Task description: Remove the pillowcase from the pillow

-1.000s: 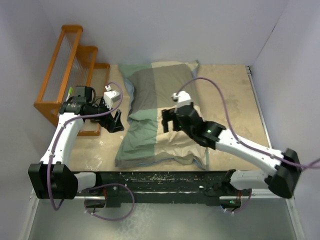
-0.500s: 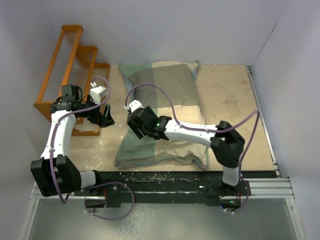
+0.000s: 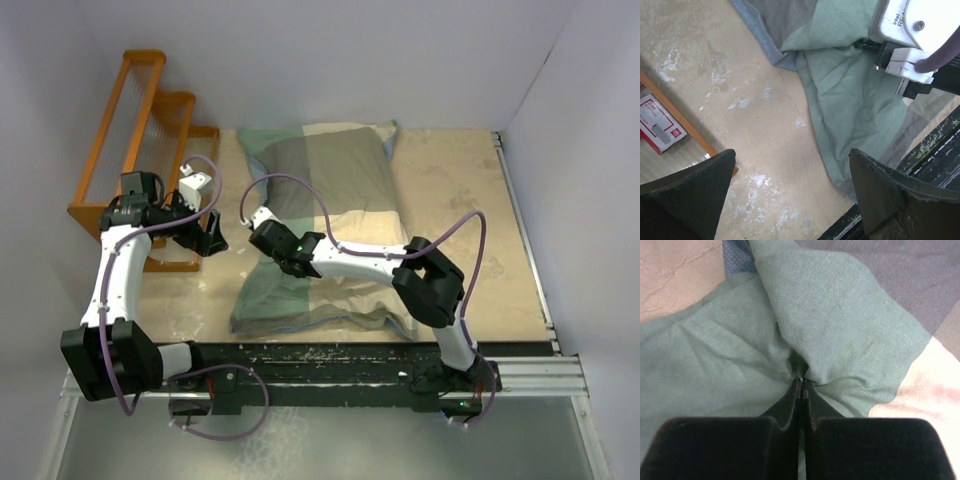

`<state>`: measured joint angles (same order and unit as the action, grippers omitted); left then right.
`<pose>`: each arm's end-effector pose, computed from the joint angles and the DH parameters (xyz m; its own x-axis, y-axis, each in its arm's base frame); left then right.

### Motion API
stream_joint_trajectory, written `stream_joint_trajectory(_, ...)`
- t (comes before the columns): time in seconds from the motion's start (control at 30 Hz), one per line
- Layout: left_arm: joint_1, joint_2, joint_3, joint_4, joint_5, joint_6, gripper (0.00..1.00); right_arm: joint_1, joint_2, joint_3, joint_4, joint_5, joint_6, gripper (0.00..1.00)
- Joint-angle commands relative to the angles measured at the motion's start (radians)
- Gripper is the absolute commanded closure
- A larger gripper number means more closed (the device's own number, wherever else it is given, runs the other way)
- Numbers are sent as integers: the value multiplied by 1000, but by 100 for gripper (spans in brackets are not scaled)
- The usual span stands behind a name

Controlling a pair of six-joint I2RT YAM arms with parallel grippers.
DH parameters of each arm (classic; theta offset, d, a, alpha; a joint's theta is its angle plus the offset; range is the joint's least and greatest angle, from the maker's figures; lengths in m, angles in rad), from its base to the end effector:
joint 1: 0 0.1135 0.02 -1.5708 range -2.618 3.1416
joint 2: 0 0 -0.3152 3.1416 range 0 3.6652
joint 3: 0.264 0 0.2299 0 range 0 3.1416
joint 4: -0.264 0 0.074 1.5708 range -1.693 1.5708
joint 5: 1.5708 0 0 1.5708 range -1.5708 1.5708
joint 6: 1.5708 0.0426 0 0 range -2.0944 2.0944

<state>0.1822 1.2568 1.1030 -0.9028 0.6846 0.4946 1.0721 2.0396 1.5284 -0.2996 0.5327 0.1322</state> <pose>0.2053 0.0104 0.3454 -0.6751 0.2495 -0.6943 0.5521 0.7950 -0.2511 0.2398 0.3950 0.2582 -0.4213 -0.5362 -0.7314 -0.5383 0.7969 -0.2741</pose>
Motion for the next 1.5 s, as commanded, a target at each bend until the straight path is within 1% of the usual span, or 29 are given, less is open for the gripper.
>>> stream_joint_trajectory(0.0, 1, -48, 5, 20, 42, 32, 1, -18, -75, 86, -29, -7, 12, 100)
stream_joint_trajectory(0.23, -3, -77, -15, 25, 110, 48, 1, -132, -245, 256, -49, -143, 25, 100)
stream_joint_trajectory(0.27, -11, -77, -19, 32, 105, 36, 1, -153, -266, 266, -50, -162, 25, 100)
stream_joint_trajectory(0.33, -47, -74, -29, 55, 89, 2, 0, -195, -320, 260, -43, -210, 85, 100)
stream_joint_trajectory(0.4, -142, -87, -48, 78, 53, -19, 1, -228, -361, 236, -31, -230, 105, 100)
stream_joint_trajectory(0.43, -226, -108, -70, 107, 4, -29, 1, -262, -382, 218, -28, -258, 120, 100)
stream_joint_trajectory(0.5, -335, -118, -91, 141, -48, -31, 1, -300, -409, 180, -18, -284, 135, 100)
stream_joint_trajectory(0.63, -525, -51, -65, 137, -186, 12, 1, -345, -461, 69, 4, -304, 145, 100)
stream_joint_trajectory(0.73, -600, 24, -28, 194, -286, 26, 1, -395, -501, -28, 34, -348, 179, 100)
stream_joint_trajectory(0.87, -671, 134, 56, 262, -312, 14, 1, -452, -543, -152, 83, -393, 225, 100)
stream_joint_trajectory(0.97, -688, 234, 164, 303, -333, -57, 1, -493, -578, -224, 100, -415, 259, 100)
stream_joint_trajectory(1.0, -685, 263, 207, 294, -333, -64, 2, -509, -588, -241, 120, -415, 265, 100)
stream_joint_trajectory(1.07, -655, 295, 274, 245, -266, -42, 6, -553, -611, -269, 123, -427, 279, 100)
stream_joint_trajectory(1.13, -612, 272, 288, 236, -199, 19, 5, -635, -631, -290, 120, -456, 306, 100)
stream_joint_trajectory(1.23, -530, 244, 288, 234, -154, 145, 0, -750, -640, -320, 134, -526, 335, 100)
stream_joint_trajectory(1.33, -507, 284, 325, 197, -208, 283, 1, -816, -603, -319, 115, -541, 359, 100)
stream_joint_trajectory(1.47, -520, 357, 357, 239, -285, 395, 1, -903, -556, -356, 130, -573, 417, 100)
